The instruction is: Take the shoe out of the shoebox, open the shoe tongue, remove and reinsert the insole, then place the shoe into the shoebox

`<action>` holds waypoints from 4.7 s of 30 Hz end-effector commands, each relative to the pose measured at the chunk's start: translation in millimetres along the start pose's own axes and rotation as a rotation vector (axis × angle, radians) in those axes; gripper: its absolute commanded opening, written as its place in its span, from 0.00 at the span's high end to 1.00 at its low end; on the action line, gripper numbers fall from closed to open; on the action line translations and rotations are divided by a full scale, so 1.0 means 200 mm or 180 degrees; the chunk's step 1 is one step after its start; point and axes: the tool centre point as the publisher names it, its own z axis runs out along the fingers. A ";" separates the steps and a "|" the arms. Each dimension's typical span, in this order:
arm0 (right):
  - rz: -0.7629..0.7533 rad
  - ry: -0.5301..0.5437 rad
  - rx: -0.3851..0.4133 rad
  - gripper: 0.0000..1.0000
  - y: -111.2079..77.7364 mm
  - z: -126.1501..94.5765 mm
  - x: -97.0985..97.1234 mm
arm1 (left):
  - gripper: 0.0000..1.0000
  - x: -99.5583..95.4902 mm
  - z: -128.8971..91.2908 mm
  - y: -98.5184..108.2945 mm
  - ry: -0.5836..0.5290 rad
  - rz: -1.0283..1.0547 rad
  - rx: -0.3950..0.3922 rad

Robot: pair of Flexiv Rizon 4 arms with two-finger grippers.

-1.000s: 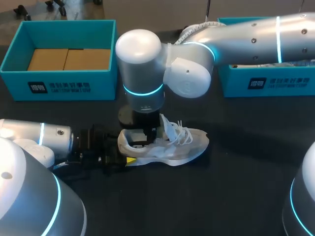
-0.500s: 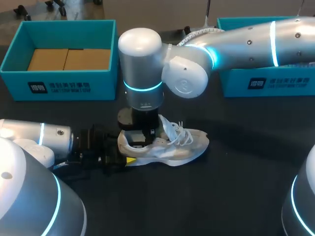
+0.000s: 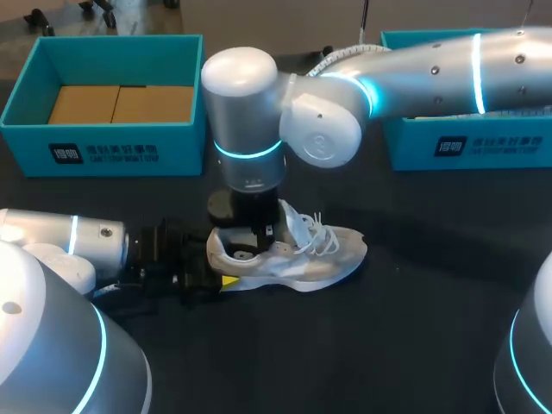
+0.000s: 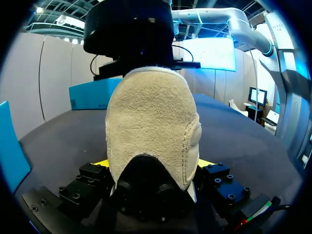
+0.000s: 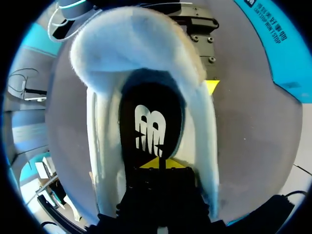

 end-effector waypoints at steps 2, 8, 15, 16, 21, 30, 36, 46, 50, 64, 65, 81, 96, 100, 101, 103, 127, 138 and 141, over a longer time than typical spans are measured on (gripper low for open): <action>-0.0064 -0.0154 0.0037 1.00 -0.09 -0.21 0.01 | 1.00 0.00 0.00 0.02 0.0001 0.0001 -0.0015; -0.0137 -0.0273 0.0109 1.00 -0.14 -0.33 -0.02 | 1.00 0.00 0.00 0.02 0.0001 0.0001 -0.0015; -0.0176 -0.0383 -0.0010 1.00 -0.16 -0.38 -0.01 | 1.00 0.00 0.00 0.02 0.0001 0.0001 -0.0015; -0.0191 -0.0398 -0.0041 1.00 -0.16 -0.39 -0.01 | 1.00 0.00 0.00 0.02 0.0001 0.0001 -0.0015; -0.0315 -0.0438 -0.0206 1.00 -0.11 -0.41 -0.01 | 1.00 0.00 0.00 0.02 0.0001 0.0001 -0.0015; -0.0602 -0.0413 -0.0501 1.00 0.06 -0.44 -0.05 | 1.00 0.00 0.00 0.02 0.0001 0.0001 -0.0015; -0.0765 -0.0342 -0.0644 1.00 0.14 -0.46 -0.06 | 1.00 0.00 0.00 0.02 0.0001 0.0001 -0.0015; -0.0869 -0.0185 -0.0796 1.00 0.23 -0.45 -0.08 | 1.00 0.00 0.00 0.02 0.0001 0.0001 -0.0015; -0.0860 -0.0017 -0.0862 0.62 0.22 -0.46 -0.06 | 1.00 0.00 0.00 0.02 0.0001 0.0001 -0.0015; -0.0645 0.0763 -0.0997 0.00 0.15 -0.53 -0.05 | 1.00 0.00 0.00 0.02 0.0001 0.0001 -0.0015; -0.0628 0.0828 -0.1062 0.00 0.14 -0.53 -0.05 | 1.00 0.00 0.00 0.02 0.0001 0.0001 -0.0015; -0.0627 0.0904 -0.1135 0.00 0.14 -0.53 -0.06 | 1.00 0.00 0.00 0.02 0.0001 0.0001 -0.0015; 0.0362 0.2022 -0.1487 0.00 0.15 -0.48 -0.03 | 1.00 0.00 0.00 0.02 0.0001 0.0001 -0.0015; 0.0503 0.2155 -0.1704 0.00 0.14 -0.44 -0.01 | 1.00 0.00 0.00 0.02 0.0001 0.0001 -0.0015; 0.0529 0.2180 -0.1703 0.00 0.14 -0.43 -0.01 | 1.00 0.00 0.00 0.02 0.0001 0.0001 -0.0015; 0.0497 0.2224 -0.1769 0.00 0.15 -0.42 0.00 | 1.00 0.00 0.00 0.02 0.0001 0.0001 -0.0015; 0.0392 0.2543 -0.1720 0.00 0.25 -0.48 0.07 | 1.00 0.00 0.00 0.02 0.0001 0.0001 -0.0015; 0.0325 0.2732 -0.1655 0.00 0.29 -0.45 0.12 | 1.00 0.00 0.00 0.02 0.0001 0.0001 -0.0015; 0.0350 0.2740 -0.1670 0.00 0.28 -0.44 0.13 | 1.00 0.00 0.00 0.02 0.0001 0.0001 -0.0015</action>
